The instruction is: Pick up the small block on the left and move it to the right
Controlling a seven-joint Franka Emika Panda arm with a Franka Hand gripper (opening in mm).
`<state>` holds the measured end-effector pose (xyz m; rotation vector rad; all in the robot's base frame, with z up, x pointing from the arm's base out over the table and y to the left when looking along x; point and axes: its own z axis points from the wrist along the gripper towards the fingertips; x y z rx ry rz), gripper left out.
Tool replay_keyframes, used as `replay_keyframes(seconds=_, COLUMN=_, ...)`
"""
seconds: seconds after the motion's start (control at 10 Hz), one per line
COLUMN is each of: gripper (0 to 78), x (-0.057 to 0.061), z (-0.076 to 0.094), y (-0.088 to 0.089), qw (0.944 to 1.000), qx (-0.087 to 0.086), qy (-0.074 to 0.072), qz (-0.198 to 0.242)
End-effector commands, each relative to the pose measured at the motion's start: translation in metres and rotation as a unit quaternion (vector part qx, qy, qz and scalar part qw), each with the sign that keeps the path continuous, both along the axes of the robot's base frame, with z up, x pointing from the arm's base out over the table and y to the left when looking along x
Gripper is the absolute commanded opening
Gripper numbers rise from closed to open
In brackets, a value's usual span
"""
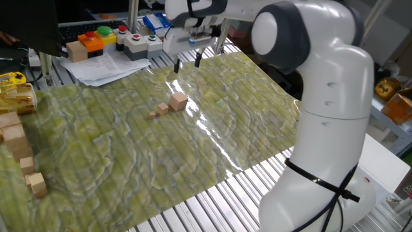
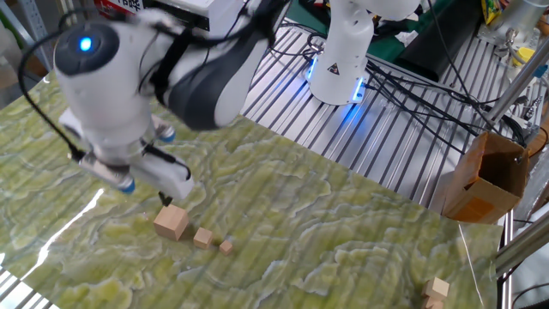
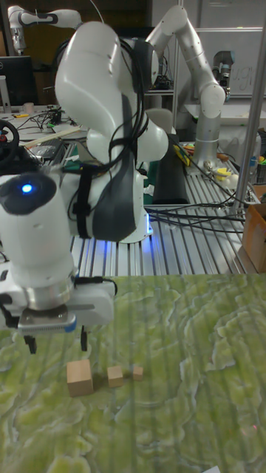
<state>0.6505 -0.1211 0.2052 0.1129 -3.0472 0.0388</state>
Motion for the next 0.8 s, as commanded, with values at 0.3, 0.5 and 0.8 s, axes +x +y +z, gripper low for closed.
replay_keyframes(seconds=0.3, gripper=77.4, x=0.004, z=-0.036, y=0.003, qw=0.9999, qx=0.006, qy=0.002, qz=0.009)
replay_keyframes(seconds=0.5, gripper=77.4, x=-0.001, z=-0.046, y=0.012, qw=1.0000, qx=0.003, qy=0.000, qz=0.004)
replay_keyframes(seconds=0.8, gripper=77.4, x=-0.005, z=-0.065, y=0.009, qw=0.9999, qx=0.004, qy=-0.006, qz=0.011)
